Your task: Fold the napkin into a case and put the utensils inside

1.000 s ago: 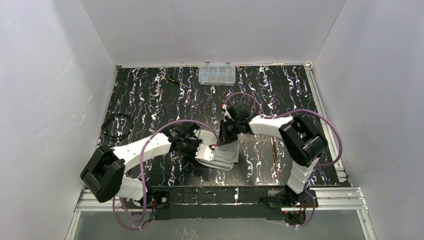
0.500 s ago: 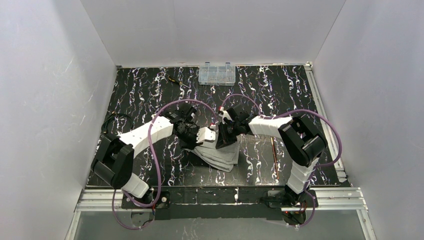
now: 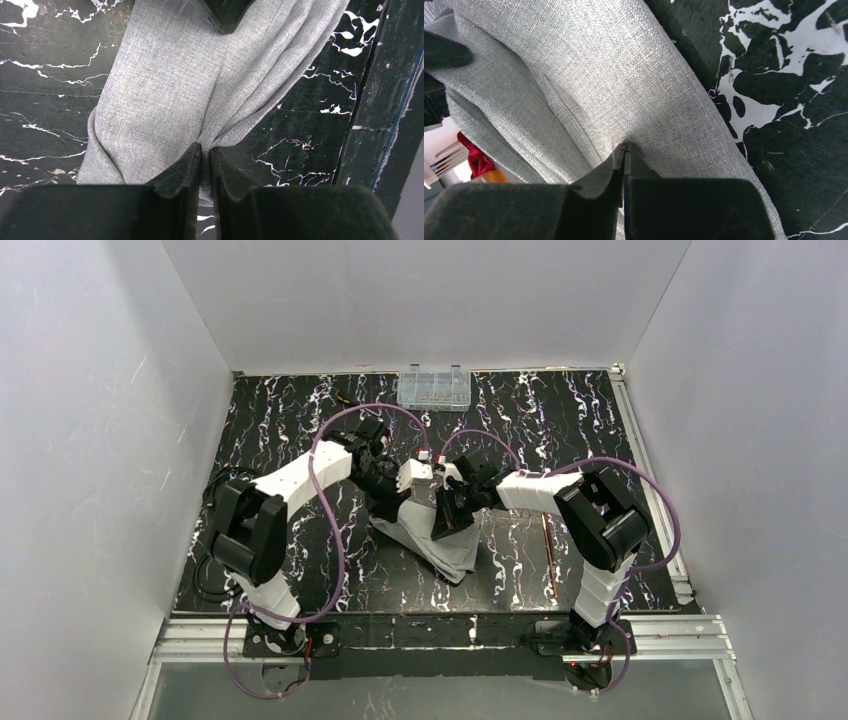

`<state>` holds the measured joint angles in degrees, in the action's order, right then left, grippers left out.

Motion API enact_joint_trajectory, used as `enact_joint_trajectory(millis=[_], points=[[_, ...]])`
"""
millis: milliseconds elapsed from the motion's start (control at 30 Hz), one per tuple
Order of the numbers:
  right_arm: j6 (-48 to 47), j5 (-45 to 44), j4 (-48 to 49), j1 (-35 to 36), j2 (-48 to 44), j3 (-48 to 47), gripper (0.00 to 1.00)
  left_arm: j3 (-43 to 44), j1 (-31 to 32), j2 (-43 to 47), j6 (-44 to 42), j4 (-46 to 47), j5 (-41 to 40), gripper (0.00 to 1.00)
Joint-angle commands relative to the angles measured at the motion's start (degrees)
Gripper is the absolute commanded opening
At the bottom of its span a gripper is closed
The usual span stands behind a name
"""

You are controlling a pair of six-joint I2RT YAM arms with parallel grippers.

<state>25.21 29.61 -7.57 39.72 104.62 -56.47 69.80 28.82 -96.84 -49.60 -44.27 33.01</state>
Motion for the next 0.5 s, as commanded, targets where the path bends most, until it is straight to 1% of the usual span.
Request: enact_joint_trajectory(millis=[0,167,467], points=[[-2.01,0.41,-3.99,0.26,0.66,-1.16,0.12,3.43,-1.61,-3.79,1.65,-5.89,4.63,0.11],[-1.85,1.34,-4.43,0.27,0.71,-1.97,0.14,5.12,-2.87,-7.3,2.83,-6.84,5.31,0.11],[-3.1,4.32,-7.95,0.1,1.88,-5.07,0.16,11.15,-5.9,-14.6,8.01,-10.01,8.47,0.1]])
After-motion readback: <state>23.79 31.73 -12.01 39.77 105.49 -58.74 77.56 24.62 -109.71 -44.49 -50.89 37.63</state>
